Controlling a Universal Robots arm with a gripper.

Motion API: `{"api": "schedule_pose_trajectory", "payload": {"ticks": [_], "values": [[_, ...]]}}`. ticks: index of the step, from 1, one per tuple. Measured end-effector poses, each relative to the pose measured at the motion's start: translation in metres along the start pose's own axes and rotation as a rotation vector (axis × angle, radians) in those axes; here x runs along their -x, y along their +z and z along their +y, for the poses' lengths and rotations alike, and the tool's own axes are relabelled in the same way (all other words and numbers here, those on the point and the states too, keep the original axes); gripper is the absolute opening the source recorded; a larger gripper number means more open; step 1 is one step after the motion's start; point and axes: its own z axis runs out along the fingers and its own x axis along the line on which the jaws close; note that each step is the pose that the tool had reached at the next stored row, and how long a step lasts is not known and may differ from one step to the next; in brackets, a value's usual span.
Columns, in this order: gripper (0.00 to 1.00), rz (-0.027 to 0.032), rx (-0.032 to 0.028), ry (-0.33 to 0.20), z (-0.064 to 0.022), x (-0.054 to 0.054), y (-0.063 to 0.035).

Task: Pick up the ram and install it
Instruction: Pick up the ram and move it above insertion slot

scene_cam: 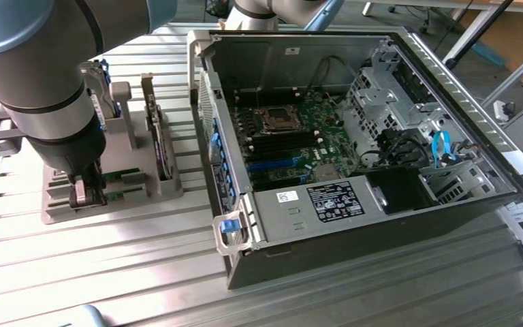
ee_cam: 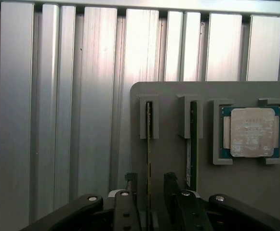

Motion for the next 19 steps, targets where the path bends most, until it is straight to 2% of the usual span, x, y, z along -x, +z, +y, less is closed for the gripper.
{"api": "schedule_pose_trajectory", "payload": {"ticks": [4, 5, 6, 9, 19], "values": [[0.34, 0.0, -0.0001, 0.0, 0.0, 0.0, 0.0], [0.27, 0.0, 0.0, 0.0, 0.0, 0.0, 0.0], [0.27, 0.0, 0.0, 0.0, 0.0, 0.0, 0.0], [0.12, 0.0, 0.0, 0.0, 0.0, 0.0, 0.0], [0.12, -0.0002, -0.0003, 0.0, -0.0001, 0.0, -0.0003]]}}
